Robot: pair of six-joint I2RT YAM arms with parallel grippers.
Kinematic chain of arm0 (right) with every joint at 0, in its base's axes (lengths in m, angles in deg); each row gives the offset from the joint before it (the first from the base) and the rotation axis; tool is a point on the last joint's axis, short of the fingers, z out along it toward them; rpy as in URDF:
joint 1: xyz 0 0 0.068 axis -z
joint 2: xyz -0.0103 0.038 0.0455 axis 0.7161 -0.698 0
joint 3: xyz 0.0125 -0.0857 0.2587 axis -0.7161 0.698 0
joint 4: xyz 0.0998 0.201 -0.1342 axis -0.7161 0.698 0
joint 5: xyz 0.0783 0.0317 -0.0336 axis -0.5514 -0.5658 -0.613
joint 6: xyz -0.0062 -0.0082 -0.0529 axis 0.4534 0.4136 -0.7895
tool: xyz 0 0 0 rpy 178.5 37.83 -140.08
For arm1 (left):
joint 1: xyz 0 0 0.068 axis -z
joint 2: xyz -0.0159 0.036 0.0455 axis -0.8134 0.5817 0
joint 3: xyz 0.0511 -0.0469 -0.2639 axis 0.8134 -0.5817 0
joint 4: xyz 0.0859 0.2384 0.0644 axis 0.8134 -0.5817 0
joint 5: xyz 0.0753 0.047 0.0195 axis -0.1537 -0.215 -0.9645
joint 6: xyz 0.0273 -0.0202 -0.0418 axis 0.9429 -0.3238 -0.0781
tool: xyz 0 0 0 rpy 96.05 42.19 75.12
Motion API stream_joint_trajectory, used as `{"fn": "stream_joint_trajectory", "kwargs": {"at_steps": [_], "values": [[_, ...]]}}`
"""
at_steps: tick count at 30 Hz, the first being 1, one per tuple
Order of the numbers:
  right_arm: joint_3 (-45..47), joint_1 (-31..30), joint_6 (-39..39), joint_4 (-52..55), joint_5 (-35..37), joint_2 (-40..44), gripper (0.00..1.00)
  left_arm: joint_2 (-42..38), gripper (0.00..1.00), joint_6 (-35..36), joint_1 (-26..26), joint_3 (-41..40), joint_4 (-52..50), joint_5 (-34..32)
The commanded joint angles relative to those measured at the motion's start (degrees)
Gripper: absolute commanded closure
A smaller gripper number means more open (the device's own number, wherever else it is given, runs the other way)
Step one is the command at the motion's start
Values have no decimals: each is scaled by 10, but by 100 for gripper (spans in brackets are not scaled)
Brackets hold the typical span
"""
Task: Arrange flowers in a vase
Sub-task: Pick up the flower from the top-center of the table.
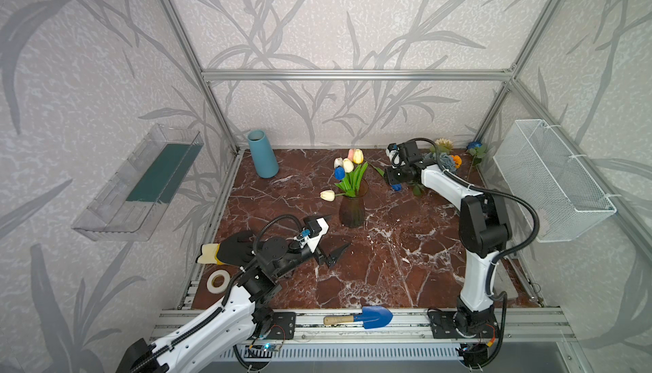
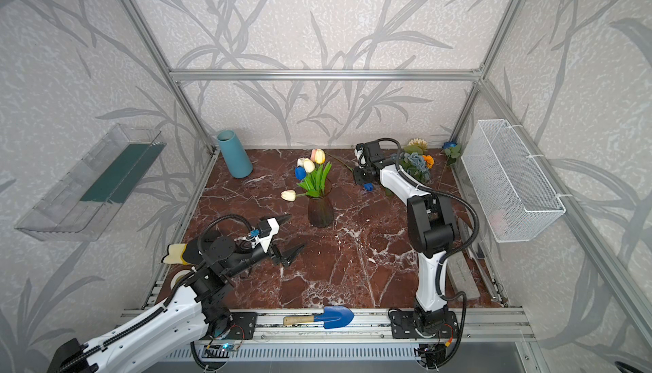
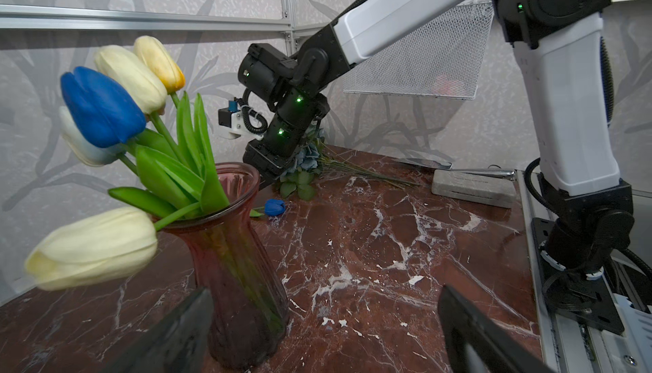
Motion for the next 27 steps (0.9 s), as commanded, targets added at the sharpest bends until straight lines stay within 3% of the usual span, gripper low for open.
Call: {"fn": "stream_joint_trajectory", "kwargs": {"at_steps": [1, 10, 20, 24, 27], "values": [[-92, 1, -33, 119, 15, -60, 55, 16, 1, 19, 3, 18, 25, -12], [-299, -1, -61, 203, 15, -216, 51, 53, 1, 19, 3, 10, 74, -29], [-629, -1, -65, 327, 18, -405, 48, 52, 1, 20, 3, 11, 79, -42], [-615, -1, -49, 311, 17, -402, 52, 45, 1, 19, 3, 6, 78, -47], [-594, 0, -43, 315, 16, -395, 67, 41, 1, 18, 3, 3, 79, -50]]}}
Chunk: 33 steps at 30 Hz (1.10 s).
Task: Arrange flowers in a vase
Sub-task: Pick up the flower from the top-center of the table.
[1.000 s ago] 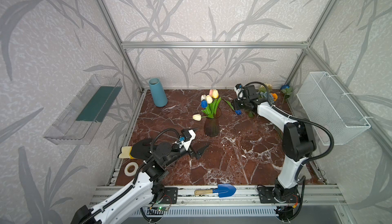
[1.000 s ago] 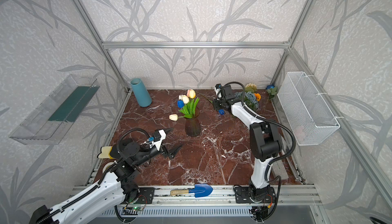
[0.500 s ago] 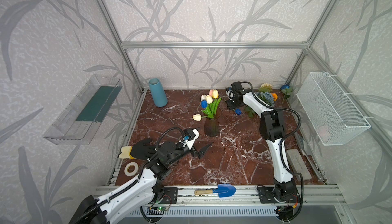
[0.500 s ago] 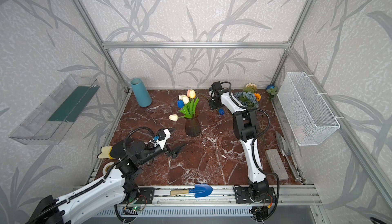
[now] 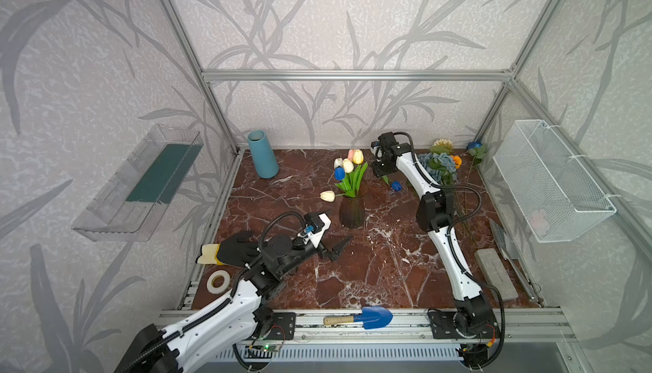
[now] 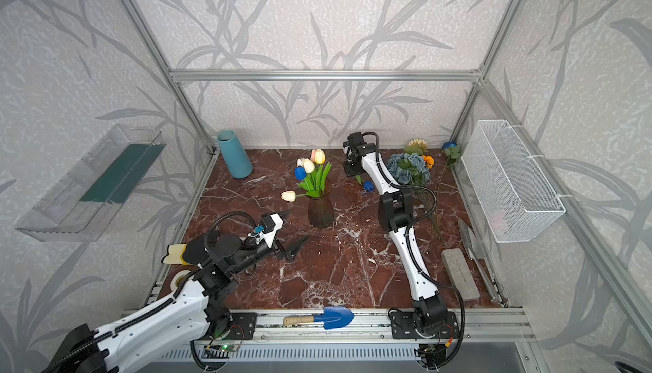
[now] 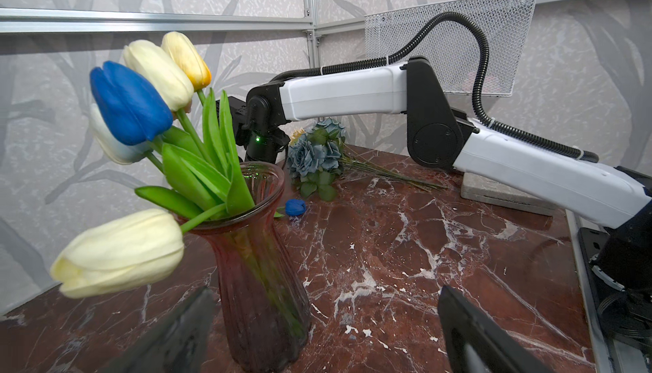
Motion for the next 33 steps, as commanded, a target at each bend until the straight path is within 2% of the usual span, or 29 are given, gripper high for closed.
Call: {"fn": "stream_joint_trajectory", "kwargs": {"at_steps": [1, 7, 10, 12, 20, 25, 30, 33], "values": [[14, 0, 11, 34, 5, 8, 72, -10, 1, 10, 3, 2, 16, -7], [57, 0, 15, 65, 22, 39, 89, -22, 1, 8, 2, -1, 12, -11], [121, -4, 18, 55, 21, 87, 93, -28, 1, 9, 3, -4, 12, -16], [196, -8, 21, 21, 26, 137, 96, -30, 1, 10, 2, -5, 12, -19], [510, -15, 54, -101, 41, 367, 97, -23, 1, 14, 2, -9, 25, -26], [680, -28, 46, -109, 78, 536, 97, -16, 1, 27, 2, 0, 2, -29], [747, -36, 42, -65, 15, 688, 96, -2, 2, 67, 3, 32, -45, -6], [748, -75, 39, -7, 1, 744, 96, 8, 4, 102, 11, 73, -94, 3]]}}
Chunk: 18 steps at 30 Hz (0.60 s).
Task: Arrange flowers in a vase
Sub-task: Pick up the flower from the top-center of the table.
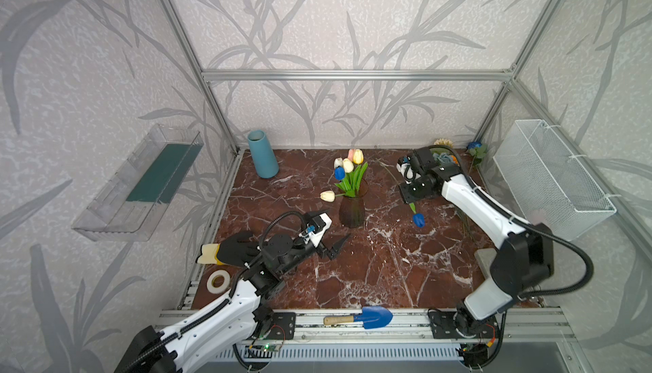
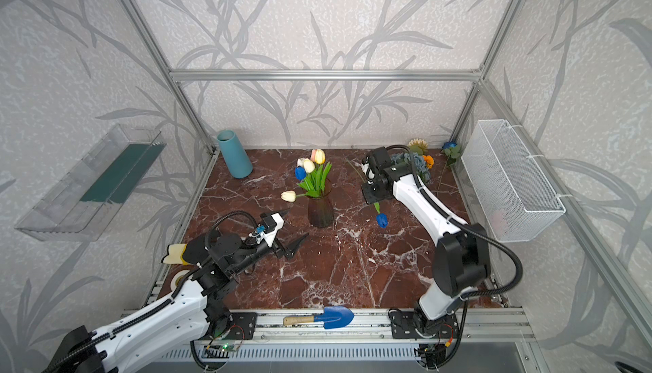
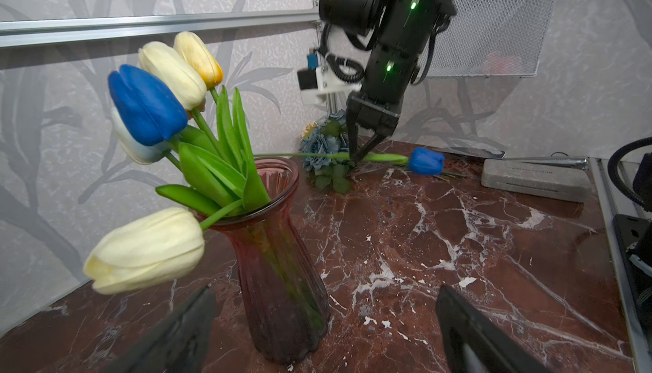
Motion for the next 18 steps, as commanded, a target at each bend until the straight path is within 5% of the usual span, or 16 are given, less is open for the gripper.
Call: {"fn": "stream_joint_trajectory", "kwargs": {"at_steps": [1, 8, 18], "values": [[4, -49, -5, 75, -18, 58, 96, 5, 4, 65, 14, 56, -52, 17], [8, -165, 4, 157, 64, 152, 96, 27, 5, 171, 88, 108, -95, -61], [-3, -168, 7, 158, 114, 243, 93, 36, 12, 172, 95, 114, -71, -74]]}}
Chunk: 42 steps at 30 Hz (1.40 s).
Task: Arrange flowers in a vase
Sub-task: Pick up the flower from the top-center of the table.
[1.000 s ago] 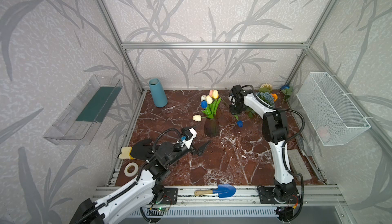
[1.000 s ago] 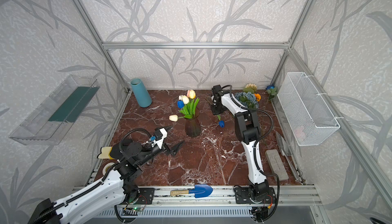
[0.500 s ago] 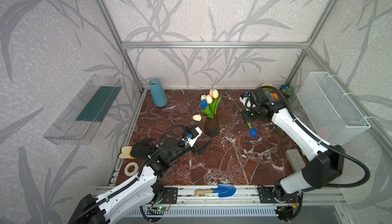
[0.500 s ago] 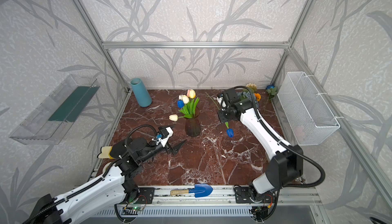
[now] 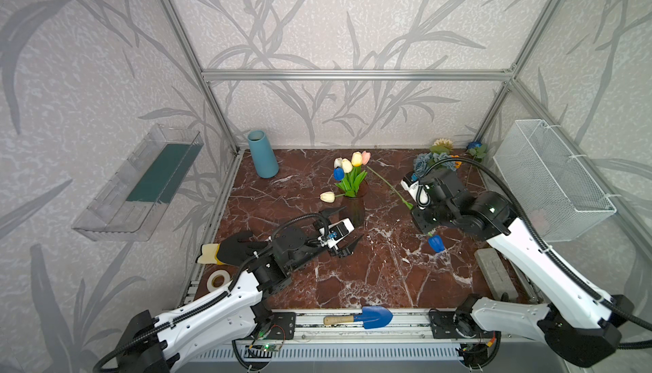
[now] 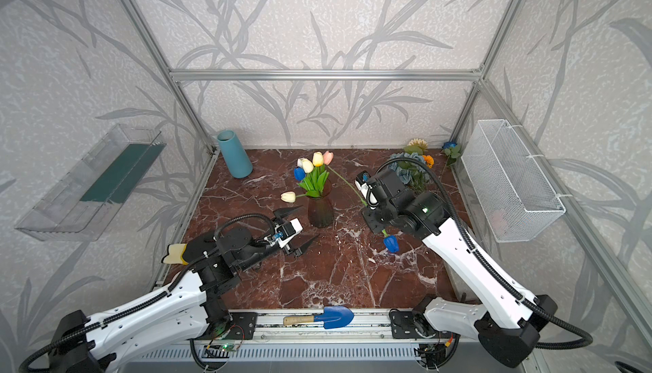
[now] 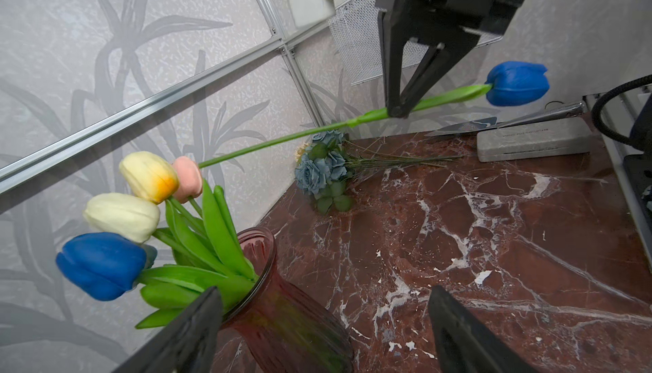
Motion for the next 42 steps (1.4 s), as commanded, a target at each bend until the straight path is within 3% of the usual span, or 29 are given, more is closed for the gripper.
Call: {"fn": "stream_joint_trajectory", "kwargs": {"at_steps": [1, 3, 9, 11, 16, 20, 24, 28, 36, 42], "values": [[-18, -1, -11, 22, 4, 16, 93, -3, 13, 19, 1, 21, -6, -8], [-22, -13, -36, 31, -26, 22, 92, -8, 16, 24, 2, 30, -14, -3], [-35, -95, -92, 65, 1, 11, 92, -34, 29, 58, 4, 64, -88, -16], [-41, -110, -109, 71, -21, -4, 92, -43, 35, 61, 4, 73, -118, -29], [-59, -125, -151, 89, -64, -37, 92, -69, 37, 64, 6, 73, -153, -41], [-79, -125, -184, 95, -93, -44, 92, -46, 37, 72, 19, 102, -215, -30], [-103, -127, -220, 109, -119, -61, 90, 0, 47, 81, 26, 131, -257, -25], [-124, -127, -241, 132, -130, -89, 91, 14, 51, 87, 27, 128, -251, -32], [-148, -129, -257, 127, -124, -107, 91, 18, 75, 96, 28, 108, -228, -42], [-170, -130, -267, 132, -143, -129, 90, 41, 81, 95, 28, 95, -197, -70]]}}
